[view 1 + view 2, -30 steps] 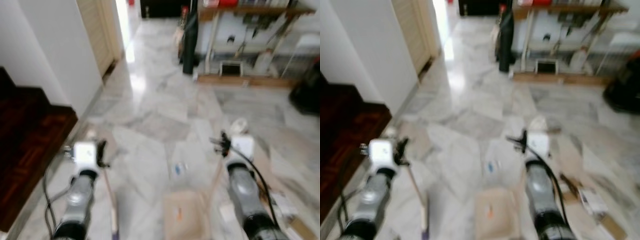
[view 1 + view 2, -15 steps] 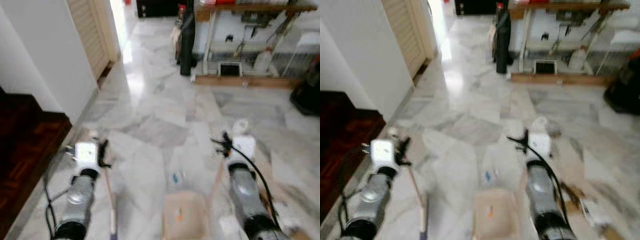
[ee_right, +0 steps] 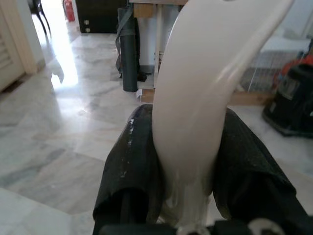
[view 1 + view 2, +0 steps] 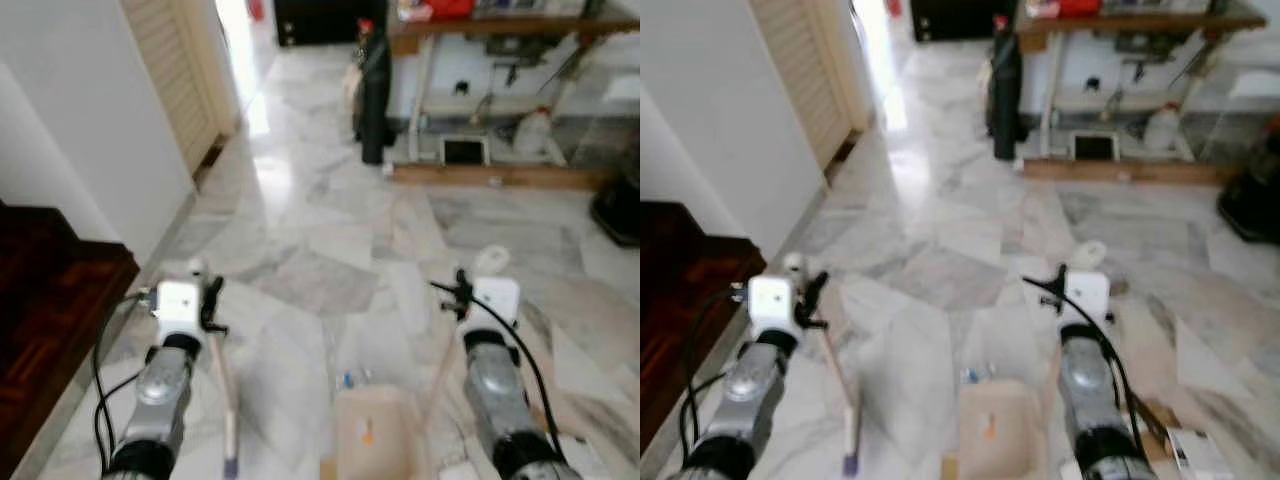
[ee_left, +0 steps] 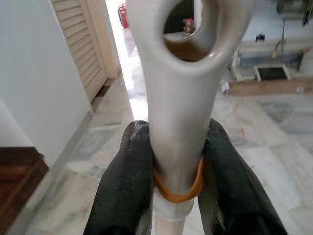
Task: Sweep floor
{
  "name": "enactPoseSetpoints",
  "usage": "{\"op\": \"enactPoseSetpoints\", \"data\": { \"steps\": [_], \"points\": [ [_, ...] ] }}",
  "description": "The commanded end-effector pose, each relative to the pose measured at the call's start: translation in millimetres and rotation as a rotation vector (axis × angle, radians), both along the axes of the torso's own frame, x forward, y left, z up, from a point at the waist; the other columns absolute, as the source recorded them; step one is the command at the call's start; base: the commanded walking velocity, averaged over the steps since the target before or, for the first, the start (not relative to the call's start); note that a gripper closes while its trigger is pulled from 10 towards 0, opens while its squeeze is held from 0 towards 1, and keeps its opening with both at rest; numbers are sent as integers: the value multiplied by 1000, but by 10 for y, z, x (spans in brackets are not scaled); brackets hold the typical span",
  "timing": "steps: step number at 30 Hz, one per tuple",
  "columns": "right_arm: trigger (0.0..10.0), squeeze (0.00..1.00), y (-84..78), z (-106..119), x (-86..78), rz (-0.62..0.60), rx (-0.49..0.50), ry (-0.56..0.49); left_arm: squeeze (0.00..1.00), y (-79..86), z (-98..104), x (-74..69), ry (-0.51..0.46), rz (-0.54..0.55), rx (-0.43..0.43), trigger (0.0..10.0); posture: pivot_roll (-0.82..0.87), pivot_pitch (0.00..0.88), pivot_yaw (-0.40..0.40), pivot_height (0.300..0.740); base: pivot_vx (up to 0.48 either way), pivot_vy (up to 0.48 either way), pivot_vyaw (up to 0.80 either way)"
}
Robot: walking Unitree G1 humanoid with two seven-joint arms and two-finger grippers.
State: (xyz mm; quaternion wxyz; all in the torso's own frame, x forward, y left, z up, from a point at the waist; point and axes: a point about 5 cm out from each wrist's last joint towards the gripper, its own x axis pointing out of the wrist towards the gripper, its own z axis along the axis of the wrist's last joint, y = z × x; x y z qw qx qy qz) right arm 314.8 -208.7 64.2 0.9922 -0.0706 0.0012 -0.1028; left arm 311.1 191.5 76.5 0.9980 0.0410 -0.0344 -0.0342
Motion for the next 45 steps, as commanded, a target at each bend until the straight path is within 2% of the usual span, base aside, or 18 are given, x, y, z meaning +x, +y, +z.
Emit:
{"op": "enactPoseSetpoints", "data": {
  "steps": [1,13,20,28,39,45],
  "points": [
    [10000,0,72,23,20,14,8,-16,0,79,32,-6,-10,15,21,10000,58,0,56,740,0,0,0],
    [10000,0,103,-103,-43,10,10,33,0,108,-21,4,60,-33,21,10000,79,0,58,740,0,0,0],
    [10000,0,110,-160,-94,10,-32,53,0,104,-83,-23,119,-86,10,10000,83,0,63,740,0,0,0],
    [10000,0,67,-273,-204,-29,-55,84,0,107,-126,-43,172,-127,-32,10000,88,2,72,740,0,0,0],
    [10000,0,93,-359,-281,-41,-69,111,0,157,-134,-64,204,-155,-47,10000,97,25,86,740,0,0,0],
    [10000,0,154,-472,-348,-28,-58,160,0,138,-181,-89,273,-221,-76,10000,108,47,95,740,0,0,0]
  ]
}}
